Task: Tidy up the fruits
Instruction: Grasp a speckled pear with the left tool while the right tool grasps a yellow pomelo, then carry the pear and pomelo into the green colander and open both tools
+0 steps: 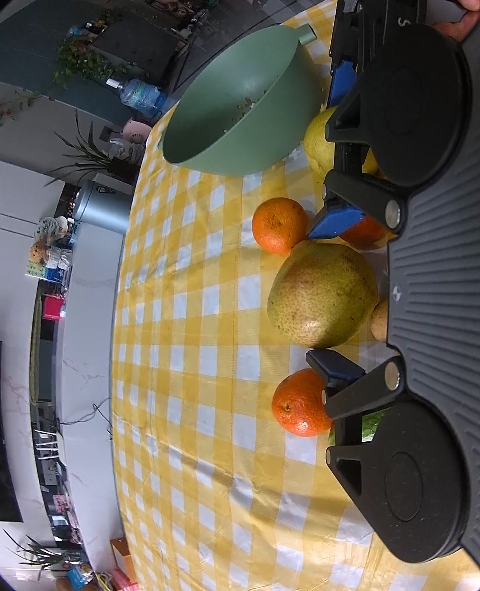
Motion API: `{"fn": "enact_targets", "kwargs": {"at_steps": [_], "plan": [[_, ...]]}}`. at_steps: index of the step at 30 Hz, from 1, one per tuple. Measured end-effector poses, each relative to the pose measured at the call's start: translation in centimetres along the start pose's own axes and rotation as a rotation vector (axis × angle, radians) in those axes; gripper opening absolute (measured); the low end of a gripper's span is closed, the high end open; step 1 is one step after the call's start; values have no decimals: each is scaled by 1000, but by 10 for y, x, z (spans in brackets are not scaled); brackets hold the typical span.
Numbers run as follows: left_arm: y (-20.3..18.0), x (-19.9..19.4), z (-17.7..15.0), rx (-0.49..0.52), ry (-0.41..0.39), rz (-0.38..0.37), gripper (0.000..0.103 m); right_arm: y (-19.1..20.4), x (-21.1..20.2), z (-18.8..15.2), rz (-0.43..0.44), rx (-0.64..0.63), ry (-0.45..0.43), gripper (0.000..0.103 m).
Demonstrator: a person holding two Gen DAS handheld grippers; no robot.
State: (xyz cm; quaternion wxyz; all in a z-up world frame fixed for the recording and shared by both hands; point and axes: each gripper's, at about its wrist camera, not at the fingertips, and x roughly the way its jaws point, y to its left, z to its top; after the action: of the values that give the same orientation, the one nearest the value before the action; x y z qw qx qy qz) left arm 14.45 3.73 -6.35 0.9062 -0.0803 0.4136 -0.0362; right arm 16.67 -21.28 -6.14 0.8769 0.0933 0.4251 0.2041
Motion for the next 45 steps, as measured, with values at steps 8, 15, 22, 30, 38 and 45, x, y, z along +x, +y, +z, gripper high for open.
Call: {"fn": "enact_targets", "kwargs": {"at_steps": [8, 15, 22, 30, 38, 45], "plan": [[7, 7, 0, -47, 18, -33, 79, -3, 7, 0, 18, 22, 40, 65], [6, 8, -2, -47, 6, -49, 74, -2, 8, -1, 14, 8, 34, 64], [2, 1, -3, -30, -21, -26, 73, 1, 3, -2, 10, -15, 4, 64], [-8, -38, 3, -4, -90, -17, 73, 10, -20, -4, 34, -62, -88, 64], [-31, -73, 13, 55, -132, -59, 73, 16, -57, -5, 52, -99, -181, 64], [-56, -84, 32, 106, -148, -102, 73, 6, -89, 9, 13, -127, -216, 64]]}}
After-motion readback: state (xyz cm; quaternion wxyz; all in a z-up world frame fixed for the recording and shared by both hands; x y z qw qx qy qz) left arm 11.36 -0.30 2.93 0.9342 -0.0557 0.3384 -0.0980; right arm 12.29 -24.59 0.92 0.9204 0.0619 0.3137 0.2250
